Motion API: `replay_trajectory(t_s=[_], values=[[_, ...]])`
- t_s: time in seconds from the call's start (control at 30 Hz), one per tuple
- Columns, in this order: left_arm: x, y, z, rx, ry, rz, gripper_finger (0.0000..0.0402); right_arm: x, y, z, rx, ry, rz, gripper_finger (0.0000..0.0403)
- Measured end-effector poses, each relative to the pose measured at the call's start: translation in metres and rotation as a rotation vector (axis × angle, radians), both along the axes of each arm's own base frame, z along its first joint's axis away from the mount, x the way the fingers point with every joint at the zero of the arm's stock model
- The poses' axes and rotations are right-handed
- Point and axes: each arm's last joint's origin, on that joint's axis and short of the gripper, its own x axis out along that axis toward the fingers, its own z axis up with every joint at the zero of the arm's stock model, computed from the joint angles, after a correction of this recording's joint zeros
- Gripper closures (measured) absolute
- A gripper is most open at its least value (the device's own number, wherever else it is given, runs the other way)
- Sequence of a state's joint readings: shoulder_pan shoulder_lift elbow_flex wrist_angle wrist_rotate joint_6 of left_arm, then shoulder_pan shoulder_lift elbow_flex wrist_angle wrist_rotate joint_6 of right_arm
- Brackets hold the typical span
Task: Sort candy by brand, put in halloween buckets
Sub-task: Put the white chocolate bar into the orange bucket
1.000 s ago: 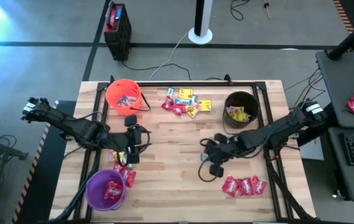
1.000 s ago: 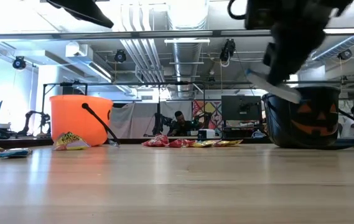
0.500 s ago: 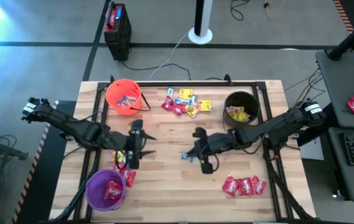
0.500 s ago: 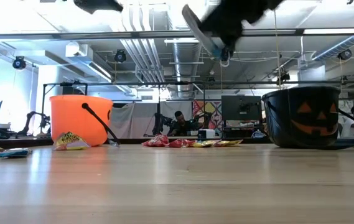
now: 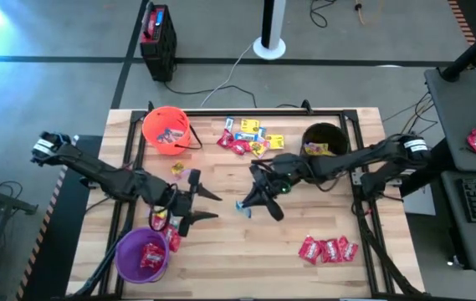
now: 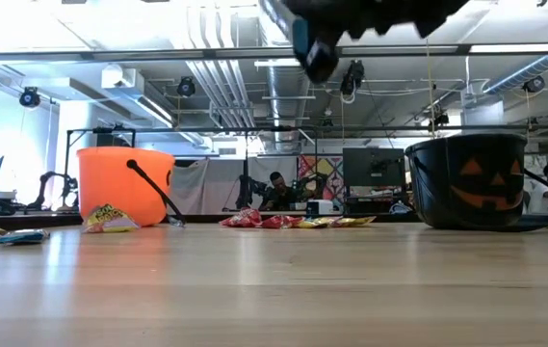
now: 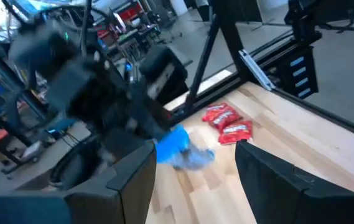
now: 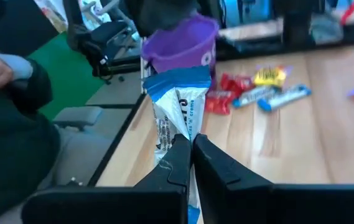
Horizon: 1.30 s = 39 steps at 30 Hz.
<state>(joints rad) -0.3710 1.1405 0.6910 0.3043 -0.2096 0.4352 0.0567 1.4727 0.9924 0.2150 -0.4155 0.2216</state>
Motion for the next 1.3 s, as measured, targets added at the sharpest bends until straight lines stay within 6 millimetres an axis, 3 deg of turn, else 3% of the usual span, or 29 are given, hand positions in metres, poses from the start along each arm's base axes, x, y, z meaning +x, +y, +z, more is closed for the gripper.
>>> replay_trajectory(t_s=[0.17, 0.37, 0.63, 0.83, 1.1, 1.3], values=[[0.017, 0.003, -0.006, 0.0, 0.042, -0.054, 0.0199, 0.01, -0.004, -0.012, 0.073, 0.06, 0.063, 0.0394], [0.035, 0.009, -0.019, -0.008, 0.101, -0.115, 0.0199, 0.03, 0.0, -0.011, 0.116, 0.059, 0.175, 0.0394], [0.043, 0.012, -0.021, -0.036, 0.111, -0.212, 0.0205, 0.053, 0.002, -0.014, 0.145, 0.057, 0.296, 0.0394], [0.043, 0.012, -0.022, -0.037, 0.124, -0.225, 0.0261, 0.055, -0.003, -0.016, 0.135, 0.063, 0.289, 0.0394], [0.042, 0.012, -0.022, -0.041, 0.131, -0.246, 0.0383, 0.055, -0.005, -0.014, 0.132, 0.055, 0.277, 0.0394], [0.042, 0.012, -0.022, -0.038, 0.131, -0.245, 0.0389, 0.055, -0.007, -0.014, 0.176, 0.092, 0.254, 0.0378]])
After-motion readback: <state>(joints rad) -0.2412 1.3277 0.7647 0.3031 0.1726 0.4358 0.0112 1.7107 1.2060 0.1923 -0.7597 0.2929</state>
